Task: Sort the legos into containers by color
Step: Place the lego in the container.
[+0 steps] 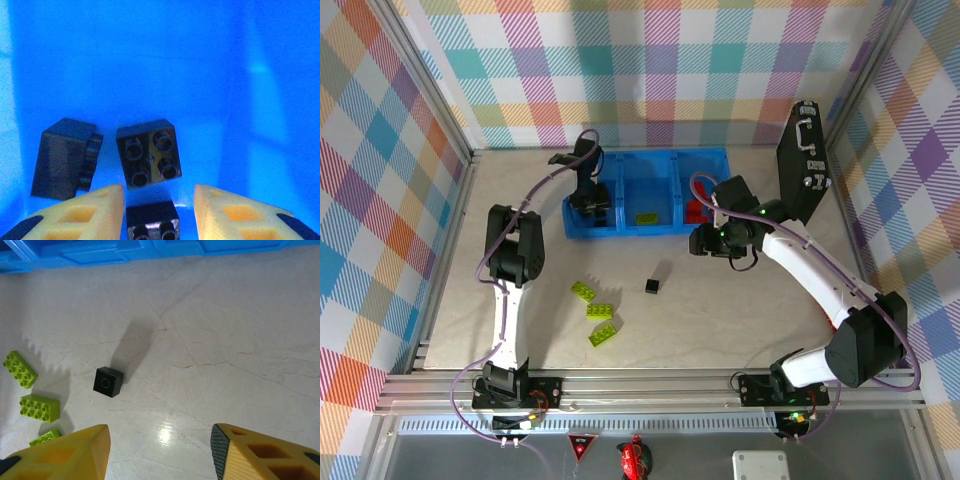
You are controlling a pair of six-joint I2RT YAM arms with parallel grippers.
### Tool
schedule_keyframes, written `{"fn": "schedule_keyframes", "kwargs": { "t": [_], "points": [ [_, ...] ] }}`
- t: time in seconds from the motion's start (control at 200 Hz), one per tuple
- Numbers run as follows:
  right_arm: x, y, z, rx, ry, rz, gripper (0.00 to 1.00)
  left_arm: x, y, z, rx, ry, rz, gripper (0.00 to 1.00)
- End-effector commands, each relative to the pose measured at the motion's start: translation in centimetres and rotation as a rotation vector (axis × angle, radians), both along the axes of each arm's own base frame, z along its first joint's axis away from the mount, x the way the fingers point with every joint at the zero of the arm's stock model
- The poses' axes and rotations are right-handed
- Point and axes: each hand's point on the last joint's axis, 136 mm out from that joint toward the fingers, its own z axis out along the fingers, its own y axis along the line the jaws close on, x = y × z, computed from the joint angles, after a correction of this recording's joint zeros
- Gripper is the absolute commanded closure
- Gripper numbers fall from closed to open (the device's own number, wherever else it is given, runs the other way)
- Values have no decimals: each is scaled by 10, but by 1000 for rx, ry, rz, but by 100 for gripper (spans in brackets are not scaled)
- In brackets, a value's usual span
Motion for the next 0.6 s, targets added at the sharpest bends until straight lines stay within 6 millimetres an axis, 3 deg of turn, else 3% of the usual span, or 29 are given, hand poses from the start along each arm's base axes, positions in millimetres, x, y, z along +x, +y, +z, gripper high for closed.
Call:
{"fn": "schedule_keyframes", "kwargs": {
  "t": [0.0, 0.275, 0.595],
  "points": [
    [-2, 5, -1, 9, 5, 18, 43, -15, 0, 36, -24, -25, -1, 59],
    [0, 5, 1, 6, -3, 23, 43, -46, 3, 51, -20, -10, 24, 60],
    [3, 2, -2, -20, -4, 17, 43, -95, -22, 60, 5, -2, -35, 60]
  ]
}}
